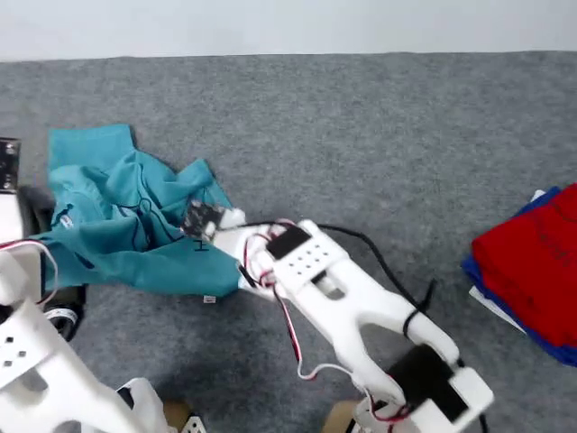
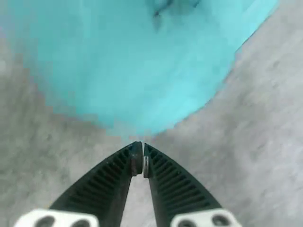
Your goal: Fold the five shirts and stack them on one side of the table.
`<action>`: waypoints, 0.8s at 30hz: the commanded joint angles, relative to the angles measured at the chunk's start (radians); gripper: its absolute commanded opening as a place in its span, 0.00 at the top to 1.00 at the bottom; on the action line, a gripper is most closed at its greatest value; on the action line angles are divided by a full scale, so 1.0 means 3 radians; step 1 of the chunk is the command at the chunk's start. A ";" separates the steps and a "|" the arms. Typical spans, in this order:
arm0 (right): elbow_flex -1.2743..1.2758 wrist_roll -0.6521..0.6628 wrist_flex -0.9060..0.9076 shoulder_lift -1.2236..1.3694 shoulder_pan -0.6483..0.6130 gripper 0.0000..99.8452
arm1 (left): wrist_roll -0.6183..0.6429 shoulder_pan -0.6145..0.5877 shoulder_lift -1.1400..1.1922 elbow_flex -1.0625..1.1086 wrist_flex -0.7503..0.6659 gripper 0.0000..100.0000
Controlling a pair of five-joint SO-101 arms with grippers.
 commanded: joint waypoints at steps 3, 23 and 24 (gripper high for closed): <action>-0.0793 -0.0005 -0.0049 0.0371 -0.0023 0.99 | -0.0148 -0.0026 -0.0051 0.0253 -0.0082 1.00; -0.3626 0.0312 -0.0018 0.2867 0.0033 0.99 | -0.0138 -0.0153 -0.0056 0.0279 -0.0056 1.00; -0.3723 0.0338 -0.0013 0.2902 0.0028 0.99 | -0.0138 -0.0199 -0.0056 0.0279 -0.0056 1.00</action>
